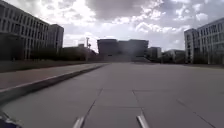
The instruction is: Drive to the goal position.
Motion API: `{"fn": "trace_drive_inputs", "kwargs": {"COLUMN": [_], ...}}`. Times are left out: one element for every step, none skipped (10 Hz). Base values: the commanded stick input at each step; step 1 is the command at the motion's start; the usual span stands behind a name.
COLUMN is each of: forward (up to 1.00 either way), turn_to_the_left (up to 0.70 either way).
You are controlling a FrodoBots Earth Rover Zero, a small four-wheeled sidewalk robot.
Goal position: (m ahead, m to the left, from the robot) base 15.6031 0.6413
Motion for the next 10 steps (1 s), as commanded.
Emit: {"fn": "trace_drive_inputs", "kwargs": {"forward": [0.7, 0.7, 0.7, 0.7, 0.7, 0.7, 0.7, 0.7, 0.7, 0.7], "turn_to_the_left": [0.0, 0.0, 0.0, 0.0, 0.0, 0.0, -0.16, -0.34, 0.0, 0.0]}}
